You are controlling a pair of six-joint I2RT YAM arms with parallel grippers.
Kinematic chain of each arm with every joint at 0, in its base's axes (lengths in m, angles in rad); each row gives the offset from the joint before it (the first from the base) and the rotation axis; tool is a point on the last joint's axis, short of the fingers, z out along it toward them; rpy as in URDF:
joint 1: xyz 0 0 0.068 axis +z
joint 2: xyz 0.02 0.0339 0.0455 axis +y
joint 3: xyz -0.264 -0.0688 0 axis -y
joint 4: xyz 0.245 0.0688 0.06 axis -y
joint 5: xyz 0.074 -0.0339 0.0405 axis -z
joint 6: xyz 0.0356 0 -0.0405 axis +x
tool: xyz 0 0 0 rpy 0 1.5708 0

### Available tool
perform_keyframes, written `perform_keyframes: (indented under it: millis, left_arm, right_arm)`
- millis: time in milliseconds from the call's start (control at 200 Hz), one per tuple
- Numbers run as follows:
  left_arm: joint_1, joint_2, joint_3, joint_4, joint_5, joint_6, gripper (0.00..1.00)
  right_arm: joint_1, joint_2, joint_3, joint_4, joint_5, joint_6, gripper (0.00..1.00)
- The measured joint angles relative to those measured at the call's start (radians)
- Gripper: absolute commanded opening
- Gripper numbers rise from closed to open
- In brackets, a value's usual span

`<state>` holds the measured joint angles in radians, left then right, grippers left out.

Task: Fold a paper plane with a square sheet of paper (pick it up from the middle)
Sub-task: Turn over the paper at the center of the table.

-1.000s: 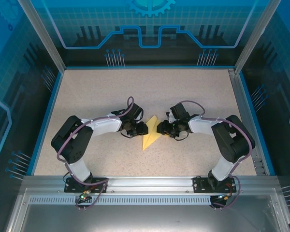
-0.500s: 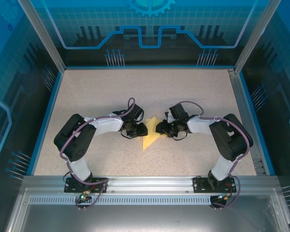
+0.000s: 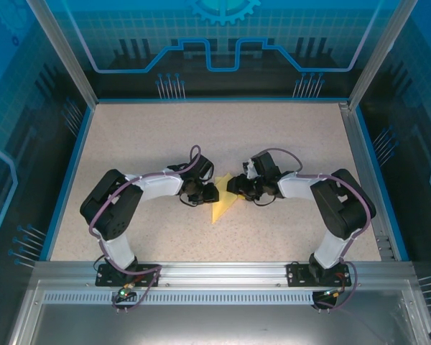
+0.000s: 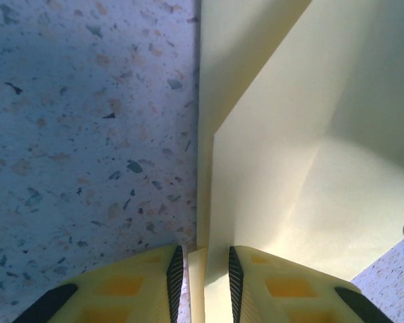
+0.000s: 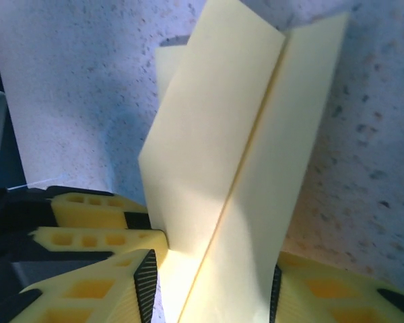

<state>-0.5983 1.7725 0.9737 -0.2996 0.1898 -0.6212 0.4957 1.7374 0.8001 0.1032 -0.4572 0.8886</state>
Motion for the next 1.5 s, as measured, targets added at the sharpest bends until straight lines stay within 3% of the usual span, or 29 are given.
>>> perform_keyframes:
  millis: [185, 550, 1025, 1120, 1335, 1501]
  left_arm:
    - [0.000, 0.000, 0.000, -0.001, -0.002, 0.000, 0.29]
    - [0.000, -0.003, -0.010, 0.014, -0.003, -0.008, 0.29]
    - [0.000, -0.035, -0.052, 0.061, -0.005, -0.038, 0.31]
    - [0.000, -0.066, -0.074, 0.068, -0.021, -0.055, 0.32]
    - [0.000, -0.244, -0.161, 0.073, -0.133, -0.107, 0.37]
    - [0.000, -0.401, -0.229, 0.060, -0.265, -0.148, 0.43]
  right_arm:
    - [-0.006, 0.031, 0.017, 0.033, -0.023, 0.006, 0.50]
    - [0.008, 0.087, 0.027, 0.077, -0.045, 0.010, 0.37]
    - [0.037, 0.158, 0.078, 0.116, -0.045, 0.007, 0.08]
    - [0.040, 0.157, 0.099, 0.098, -0.043, -0.010, 0.08]
    - [0.059, 0.060, 0.192, -0.171, 0.069, -0.127, 0.09]
    - [0.148, -0.010, 0.447, -0.587, 0.382, -0.259, 0.09]
